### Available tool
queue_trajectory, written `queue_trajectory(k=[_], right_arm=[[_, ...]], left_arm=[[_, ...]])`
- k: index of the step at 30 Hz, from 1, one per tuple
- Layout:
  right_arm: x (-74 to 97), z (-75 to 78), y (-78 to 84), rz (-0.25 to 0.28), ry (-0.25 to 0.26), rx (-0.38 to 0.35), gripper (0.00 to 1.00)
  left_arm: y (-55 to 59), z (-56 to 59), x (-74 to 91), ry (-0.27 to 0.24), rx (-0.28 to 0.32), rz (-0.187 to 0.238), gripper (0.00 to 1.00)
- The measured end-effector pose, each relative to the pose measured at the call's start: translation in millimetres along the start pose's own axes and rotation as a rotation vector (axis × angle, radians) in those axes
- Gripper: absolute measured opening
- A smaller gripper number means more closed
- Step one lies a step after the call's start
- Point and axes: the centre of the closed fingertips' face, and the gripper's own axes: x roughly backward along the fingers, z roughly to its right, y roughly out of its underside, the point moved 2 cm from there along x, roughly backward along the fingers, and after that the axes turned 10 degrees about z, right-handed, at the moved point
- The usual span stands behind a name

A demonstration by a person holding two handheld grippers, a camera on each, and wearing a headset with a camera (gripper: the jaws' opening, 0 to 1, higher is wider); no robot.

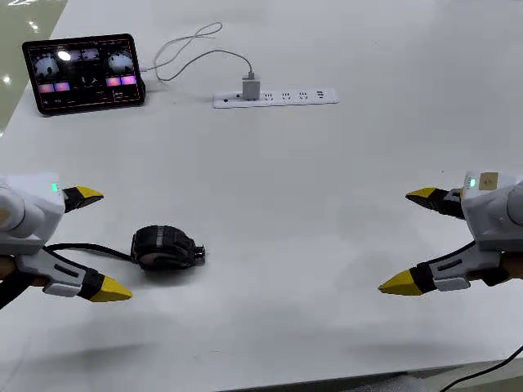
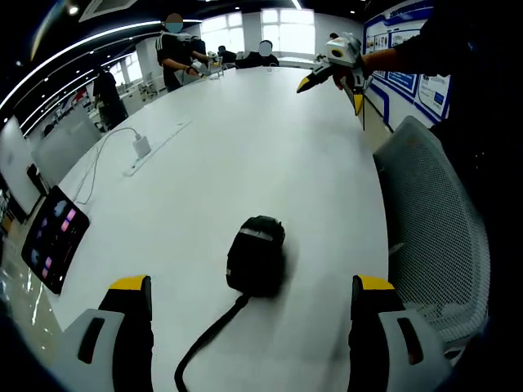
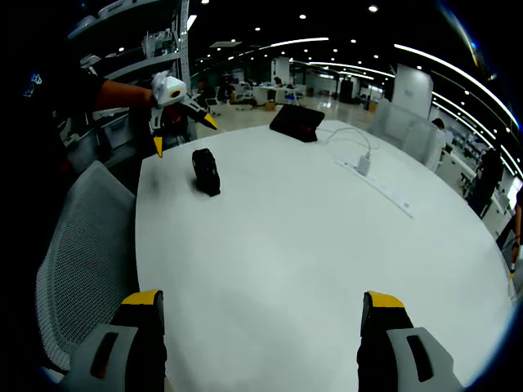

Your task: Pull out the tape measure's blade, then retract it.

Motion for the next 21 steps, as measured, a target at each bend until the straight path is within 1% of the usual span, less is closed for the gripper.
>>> queue_trajectory(k=[3, 8, 9, 11, 13, 15, 19, 20, 21], right_arm=[[-2.9, -1.1, -1.6, -0.006, -0.011, 0.008, 0.99], [-9.3, -2.1, -7.0, -0.006, -0.026, 0.022, 0.99], [-11.0, -2.5, -8.7, -0.005, -0.03, 0.027, 0.99], [-13.7, -2.9, -10.6, -0.005, -0.037, 0.033, 0.99], [-17.1, -4.1, -12.3, -0.005, -0.046, 0.038, 0.99], [-20.2, -6.1, -13.8, -0.008, -0.059, 0.041, 0.99], [-27.1, -6.3, -17.1, -0.011, -0.074, 0.056, 0.99], [-28.6, -5.8, -18.2, -0.01, -0.073, 0.066, 0.99], [-31.1, -4.0, -20.9, -0.003, -0.071, 0.094, 0.99]], left_arm=[[-2.6, 0.8, -4.2, 0.01, -0.009, -0.002, 0.99], [-7.2, 2.3, -11.6, 0.024, -0.042, 0.005, 0.99], [-5.8, 1.3, -14.6, 0.024, -0.055, -0.007, 0.99], [-1.7, 0.1, -17.1, 0.027, -0.081, -0.046, 0.96], [-3.7, 0.4, -21.1, 0.032, -0.089, -0.043, 0.96], [-4.2, -0.2, -24.0, 0.039, -0.101, -0.056, 0.96], [-8.2, 0.4, -29.0, 0.057, -0.112, -0.057, 0.96], [-8.5, 0.0, -30.2, 0.06, -0.116, -0.06, 0.95], [-9.5, 0.0, -32.2, 0.066, -0.115, -0.058, 0.95]])
